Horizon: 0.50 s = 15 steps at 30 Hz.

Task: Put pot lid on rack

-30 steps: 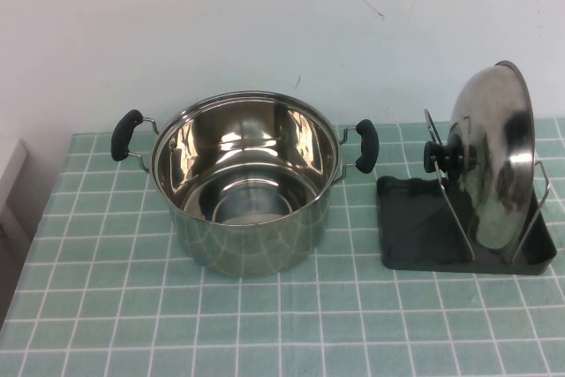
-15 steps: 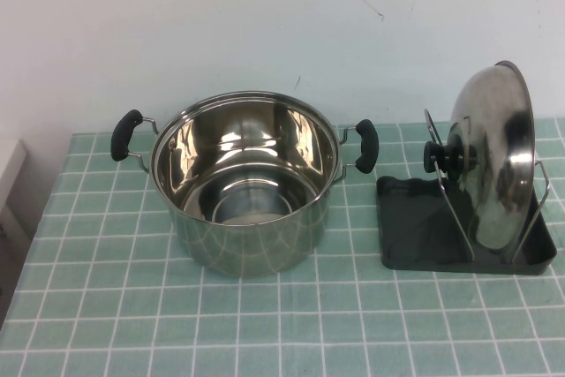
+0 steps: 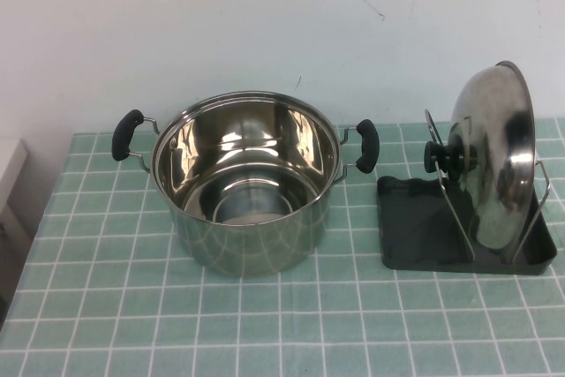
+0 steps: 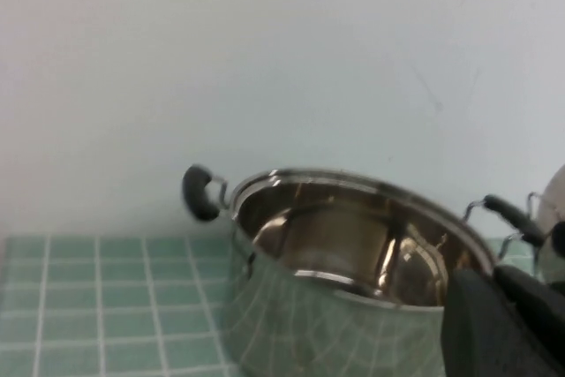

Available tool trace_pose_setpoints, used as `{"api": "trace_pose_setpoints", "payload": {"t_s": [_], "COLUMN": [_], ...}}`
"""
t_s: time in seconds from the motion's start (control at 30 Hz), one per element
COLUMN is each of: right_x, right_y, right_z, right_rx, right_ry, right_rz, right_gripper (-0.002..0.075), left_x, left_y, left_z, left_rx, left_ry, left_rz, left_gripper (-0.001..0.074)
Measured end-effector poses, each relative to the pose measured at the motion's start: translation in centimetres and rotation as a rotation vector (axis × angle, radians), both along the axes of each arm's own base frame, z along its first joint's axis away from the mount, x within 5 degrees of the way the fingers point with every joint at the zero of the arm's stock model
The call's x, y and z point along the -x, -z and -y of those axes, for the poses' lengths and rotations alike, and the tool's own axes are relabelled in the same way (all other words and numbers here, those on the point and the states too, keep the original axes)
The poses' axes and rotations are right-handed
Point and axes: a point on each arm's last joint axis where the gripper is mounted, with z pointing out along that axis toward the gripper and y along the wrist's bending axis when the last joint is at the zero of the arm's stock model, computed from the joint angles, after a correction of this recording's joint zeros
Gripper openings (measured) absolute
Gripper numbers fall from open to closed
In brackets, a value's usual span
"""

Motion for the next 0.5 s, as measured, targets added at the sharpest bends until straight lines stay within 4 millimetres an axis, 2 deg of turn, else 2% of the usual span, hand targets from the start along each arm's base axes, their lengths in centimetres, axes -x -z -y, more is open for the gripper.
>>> {"api": "trace_pose_setpoints", "payload": {"t_s": [0.23, 0.5], "right_x": [0.0, 0.0], "right_y": [0.0, 0.0], "right_z": [0.0, 0.0], "right_rx": [0.0, -0.002], "right_ry": [-0.001, -0.002], "right_rz": [-0.001, -0.001], "right_gripper": [-0.0001, -0.0001], "left_x": [-0.4, 0.5], "left_y": [2.4, 5.6], "left_z": [-0.8, -1.3], "left_rx": [0.022, 0.021], "left_ry": [-0.134, -0.198], "left_rz": [-0.085, -0.044], "left_gripper": [-0.0001, -0.0001]}}
